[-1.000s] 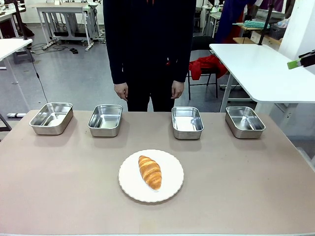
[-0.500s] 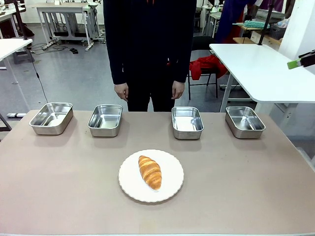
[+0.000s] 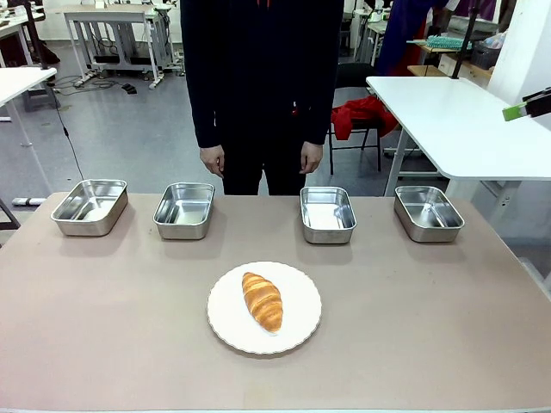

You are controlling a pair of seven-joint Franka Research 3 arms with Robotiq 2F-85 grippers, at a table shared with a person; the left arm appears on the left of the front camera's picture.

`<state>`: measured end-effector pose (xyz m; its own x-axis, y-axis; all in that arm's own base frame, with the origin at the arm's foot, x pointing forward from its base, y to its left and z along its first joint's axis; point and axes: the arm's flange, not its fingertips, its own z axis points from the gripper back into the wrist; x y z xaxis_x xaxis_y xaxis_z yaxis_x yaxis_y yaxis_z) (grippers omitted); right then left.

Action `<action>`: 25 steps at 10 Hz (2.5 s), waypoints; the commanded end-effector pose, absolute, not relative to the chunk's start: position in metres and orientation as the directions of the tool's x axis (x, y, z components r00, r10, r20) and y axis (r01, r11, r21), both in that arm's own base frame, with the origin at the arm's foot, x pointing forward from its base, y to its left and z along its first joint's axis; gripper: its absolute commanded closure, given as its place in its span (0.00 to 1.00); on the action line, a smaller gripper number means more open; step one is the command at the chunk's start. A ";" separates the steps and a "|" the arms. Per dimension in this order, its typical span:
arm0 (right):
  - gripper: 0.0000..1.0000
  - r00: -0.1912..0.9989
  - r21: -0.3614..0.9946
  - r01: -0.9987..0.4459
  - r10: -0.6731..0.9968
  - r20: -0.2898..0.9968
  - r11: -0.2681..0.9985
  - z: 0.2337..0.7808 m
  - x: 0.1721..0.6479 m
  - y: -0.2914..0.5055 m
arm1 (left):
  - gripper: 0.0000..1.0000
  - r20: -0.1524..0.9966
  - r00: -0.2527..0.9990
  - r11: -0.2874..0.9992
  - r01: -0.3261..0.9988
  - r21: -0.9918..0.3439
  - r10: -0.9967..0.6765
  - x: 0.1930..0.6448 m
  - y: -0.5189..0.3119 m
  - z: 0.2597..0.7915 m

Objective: Place the bread in the container.
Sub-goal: Place the Butter Roll into the Airtight Container indicated by the human.

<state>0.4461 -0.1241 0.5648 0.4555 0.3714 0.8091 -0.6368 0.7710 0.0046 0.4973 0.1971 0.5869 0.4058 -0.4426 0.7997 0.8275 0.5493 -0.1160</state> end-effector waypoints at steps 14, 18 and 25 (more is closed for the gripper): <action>0.00 0.443 0.004 -0.639 0.364 0.819 0.769 0.567 0.446 -0.123 | 0.00 0.803 0.401 0.549 0.828 -0.112 -0.440 0.496 0.196 0.589; 0.00 0.443 0.004 -0.639 0.364 0.819 0.769 0.567 0.446 -0.123 | 0.00 0.803 0.401 0.549 0.828 -0.112 -0.440 0.496 0.196 0.589; 0.00 0.443 0.004 -0.639 0.364 0.819 0.769 0.567 0.446 -0.123 | 0.00 0.803 0.401 0.549 0.828 -0.112 -0.440 0.496 0.196 0.589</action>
<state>0.4461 -0.1241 0.5648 0.4555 0.3714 0.8091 -0.6368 0.7710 0.0046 0.4973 0.1971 0.5869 0.4058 -0.4426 0.7997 0.8275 0.5493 -0.1160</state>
